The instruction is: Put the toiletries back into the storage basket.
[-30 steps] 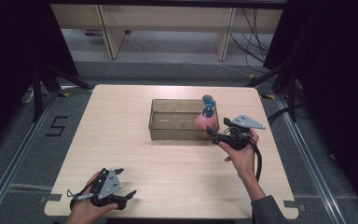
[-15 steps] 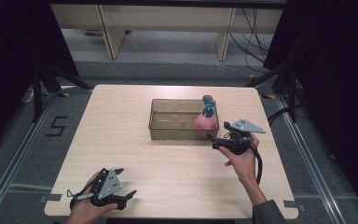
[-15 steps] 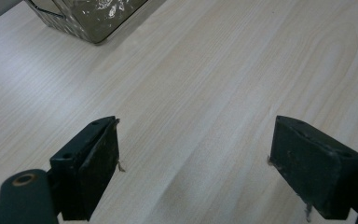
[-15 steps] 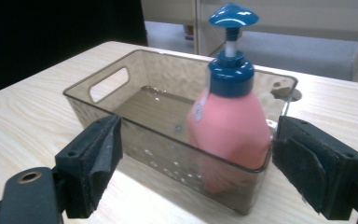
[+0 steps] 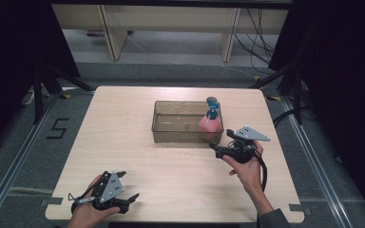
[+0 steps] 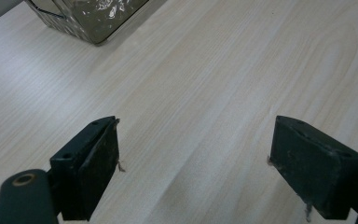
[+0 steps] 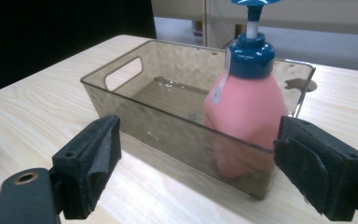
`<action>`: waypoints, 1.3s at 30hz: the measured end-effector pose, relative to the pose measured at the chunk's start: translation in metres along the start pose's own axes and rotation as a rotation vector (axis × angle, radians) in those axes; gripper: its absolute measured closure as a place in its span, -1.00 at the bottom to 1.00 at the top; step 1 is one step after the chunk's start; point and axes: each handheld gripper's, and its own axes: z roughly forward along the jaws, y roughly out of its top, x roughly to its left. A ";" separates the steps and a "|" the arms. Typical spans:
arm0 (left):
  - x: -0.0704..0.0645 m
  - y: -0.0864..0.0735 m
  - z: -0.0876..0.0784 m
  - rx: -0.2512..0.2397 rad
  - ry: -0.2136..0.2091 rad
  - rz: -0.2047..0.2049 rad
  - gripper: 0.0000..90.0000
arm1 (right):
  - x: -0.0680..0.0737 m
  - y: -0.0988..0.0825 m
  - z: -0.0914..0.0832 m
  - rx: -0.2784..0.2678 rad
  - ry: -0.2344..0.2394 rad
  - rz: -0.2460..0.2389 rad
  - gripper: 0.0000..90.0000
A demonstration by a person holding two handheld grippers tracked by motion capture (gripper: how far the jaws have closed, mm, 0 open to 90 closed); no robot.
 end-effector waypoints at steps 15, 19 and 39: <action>0.000 0.000 0.000 -0.002 -0.005 -0.004 -0.66 | 0.002 -0.012 -0.009 0.008 0.020 0.004 -0.65; 0.000 0.000 0.000 -0.002 -0.003 0.001 -0.66 | 0.002 -0.015 -0.011 -0.002 0.021 -0.027 -0.65; -0.001 0.000 0.001 0.006 0.001 0.004 -0.66 | 0.008 -0.030 -0.024 0.034 0.031 -0.010 -0.65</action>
